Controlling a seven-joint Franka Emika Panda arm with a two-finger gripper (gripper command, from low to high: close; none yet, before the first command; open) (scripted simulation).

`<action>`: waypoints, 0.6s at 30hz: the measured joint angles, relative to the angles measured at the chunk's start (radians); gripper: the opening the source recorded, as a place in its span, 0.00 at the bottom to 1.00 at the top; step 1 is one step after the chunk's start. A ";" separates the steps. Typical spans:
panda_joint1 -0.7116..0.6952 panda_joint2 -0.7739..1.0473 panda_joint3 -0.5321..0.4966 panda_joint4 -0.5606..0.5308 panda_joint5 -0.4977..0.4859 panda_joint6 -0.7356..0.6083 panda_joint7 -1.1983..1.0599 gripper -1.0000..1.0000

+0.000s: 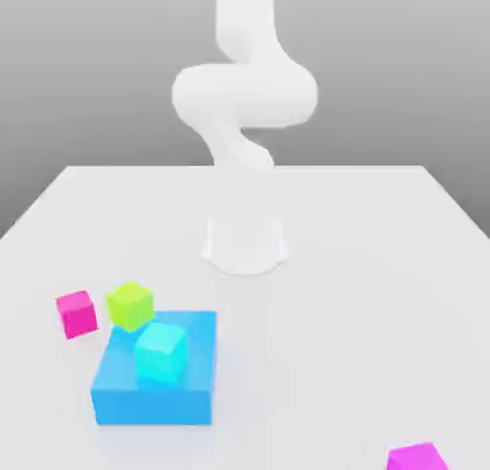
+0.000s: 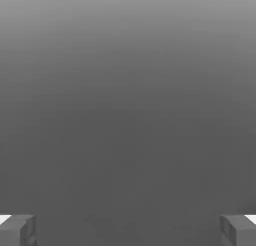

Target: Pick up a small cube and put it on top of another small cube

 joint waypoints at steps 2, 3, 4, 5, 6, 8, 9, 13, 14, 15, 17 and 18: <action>-0.008 0.049 -0.045 -0.035 -0.027 0.034 -0.073 0.50; -0.011 0.072 -0.067 -0.051 -0.040 0.051 -0.108 0.50; -0.015 0.095 -0.090 -0.068 -0.052 0.067 -0.143 0.50; -0.019 0.117 -0.113 -0.084 -0.063 0.083 -0.179 0.50; -0.024 0.140 -0.136 -0.101 -0.073 0.099 -0.215 0.50; -0.028 0.183 -0.188 -0.133 -0.098 0.130 -0.284 0.50; -0.032 0.205 -0.212 -0.149 -0.107 0.147 -0.321 0.50; -0.047 0.292 -0.317 -0.214 -0.141 0.210 -0.470 0.50; -0.052 0.314 -0.342 -0.230 -0.147 0.227 -0.509 0.50; -0.056 0.336 -0.369 -0.246 -0.153 0.243 -0.549 0.50; -0.061 0.380 -0.425 -0.279 -0.165 0.275 -0.627 0.50; -0.064 0.403 -0.452 -0.295 -0.167 0.292 -0.669 0.50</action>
